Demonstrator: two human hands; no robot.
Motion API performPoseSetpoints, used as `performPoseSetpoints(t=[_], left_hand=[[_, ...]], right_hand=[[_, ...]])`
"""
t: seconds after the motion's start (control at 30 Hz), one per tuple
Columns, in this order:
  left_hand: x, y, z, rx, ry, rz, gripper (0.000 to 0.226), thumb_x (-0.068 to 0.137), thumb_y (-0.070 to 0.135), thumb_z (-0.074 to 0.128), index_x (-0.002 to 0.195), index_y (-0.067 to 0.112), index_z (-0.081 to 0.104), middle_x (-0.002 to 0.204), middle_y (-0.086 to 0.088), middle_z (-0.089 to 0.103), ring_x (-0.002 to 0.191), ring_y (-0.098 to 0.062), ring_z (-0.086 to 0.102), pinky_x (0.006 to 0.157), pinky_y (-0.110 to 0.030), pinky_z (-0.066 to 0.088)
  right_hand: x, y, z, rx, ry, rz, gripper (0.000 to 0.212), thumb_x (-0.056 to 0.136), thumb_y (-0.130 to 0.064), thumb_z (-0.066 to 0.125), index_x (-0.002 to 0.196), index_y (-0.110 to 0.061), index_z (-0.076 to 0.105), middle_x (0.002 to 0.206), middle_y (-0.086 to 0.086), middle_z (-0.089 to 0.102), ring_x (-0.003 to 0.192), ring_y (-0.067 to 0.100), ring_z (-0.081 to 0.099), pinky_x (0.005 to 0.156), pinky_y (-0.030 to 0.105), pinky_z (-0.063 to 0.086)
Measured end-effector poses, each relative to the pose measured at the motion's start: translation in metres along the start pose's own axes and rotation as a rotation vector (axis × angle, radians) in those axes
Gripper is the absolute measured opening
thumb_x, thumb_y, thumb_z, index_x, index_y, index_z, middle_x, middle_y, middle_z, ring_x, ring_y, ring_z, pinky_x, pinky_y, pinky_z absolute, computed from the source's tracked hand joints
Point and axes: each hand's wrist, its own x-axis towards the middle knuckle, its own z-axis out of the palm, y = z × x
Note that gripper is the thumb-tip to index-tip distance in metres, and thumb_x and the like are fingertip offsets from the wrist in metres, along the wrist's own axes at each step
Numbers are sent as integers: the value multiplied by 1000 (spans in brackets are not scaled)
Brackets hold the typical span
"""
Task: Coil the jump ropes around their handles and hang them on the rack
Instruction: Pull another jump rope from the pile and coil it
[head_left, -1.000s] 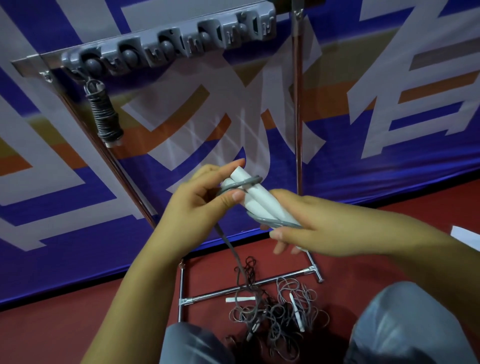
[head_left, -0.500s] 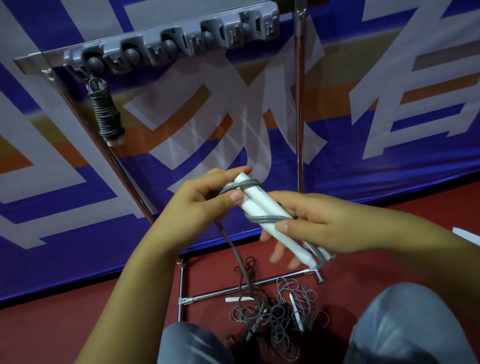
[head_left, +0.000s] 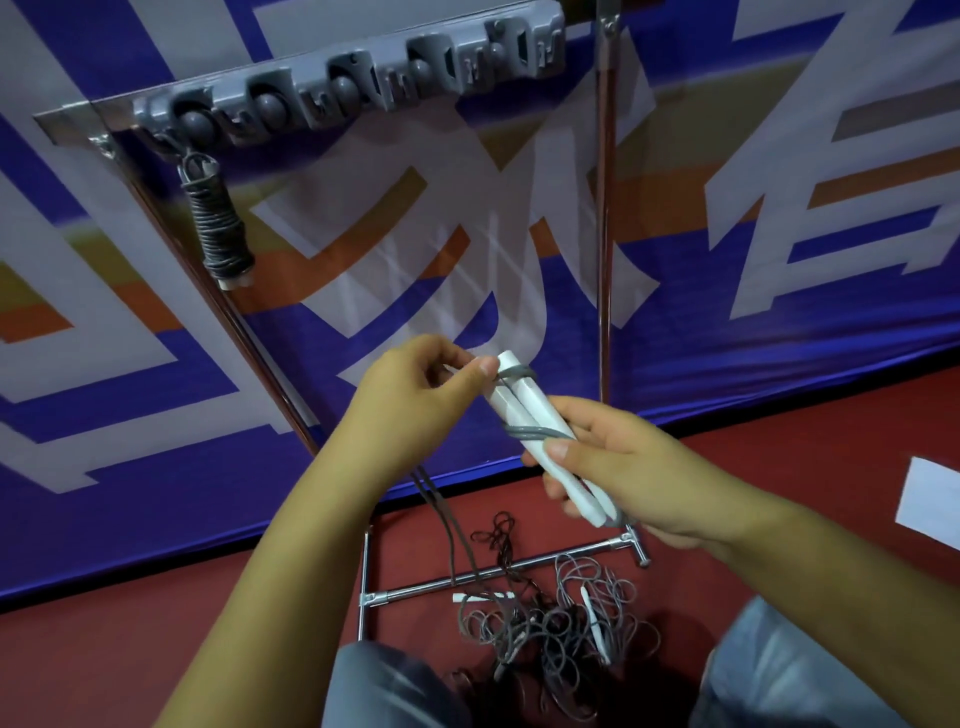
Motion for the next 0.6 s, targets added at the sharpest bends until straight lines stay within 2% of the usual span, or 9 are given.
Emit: performPoseSetpoints(t=[0.1,0.2,0.3,0.37,0.47,0.53,0.6], left_hand=[[2,1,7,3,-13,-83,33,87,45,61,98,15,56,69,-5,55,56,-10,47,47,-17,36],[0,0,10,-7,-150,-42,35,87,45,60,80,11,63,57,1,42,43,-5,34,42,-12,30],[-2,-1,6,-169,-266,-45,28,85,39,63,67,18,66,59,2,41,51,-8,35,49,-15,33],[-1,-3,7,-245,-216,-25,27,83,36,64,64,17,64,69,1,48,61,-9,45,61,-14,41],[-1,-4,14,-269,-94,-7,28,85,27,67,57,24,67,100,-5,57,86,-8,58,88,-22,48],[-4,-1,17,-148,-26,24,33,87,25,65,54,28,64,112,2,56,95,4,54,83,-10,43],[-7,2,22,-28,23,53,32,89,26,63,57,27,62,116,8,53,94,7,51,73,-4,36]], right_hand=[[5,9,10,-105,109,-67,34,98,-13,46,113,-43,51,92,-9,65,71,3,61,70,31,53],[6,11,13,-182,129,-115,36,98,-14,46,112,-48,47,83,-12,61,70,1,61,68,26,53],[1,6,10,-234,133,-133,36,98,-15,46,119,-45,45,83,-11,60,72,1,61,67,24,54],[0,3,7,-282,124,-141,36,99,-15,45,125,-40,43,85,-10,59,71,-1,59,65,20,52],[2,3,5,-332,127,-125,36,99,-16,45,130,-35,42,84,-7,58,67,-4,58,61,16,49],[5,7,6,-362,123,-107,39,99,-18,45,135,-33,41,86,-4,59,68,-5,58,60,16,49],[6,10,7,-385,126,-99,41,99,-19,45,137,-33,39,89,-6,58,68,-6,59,59,16,49]])
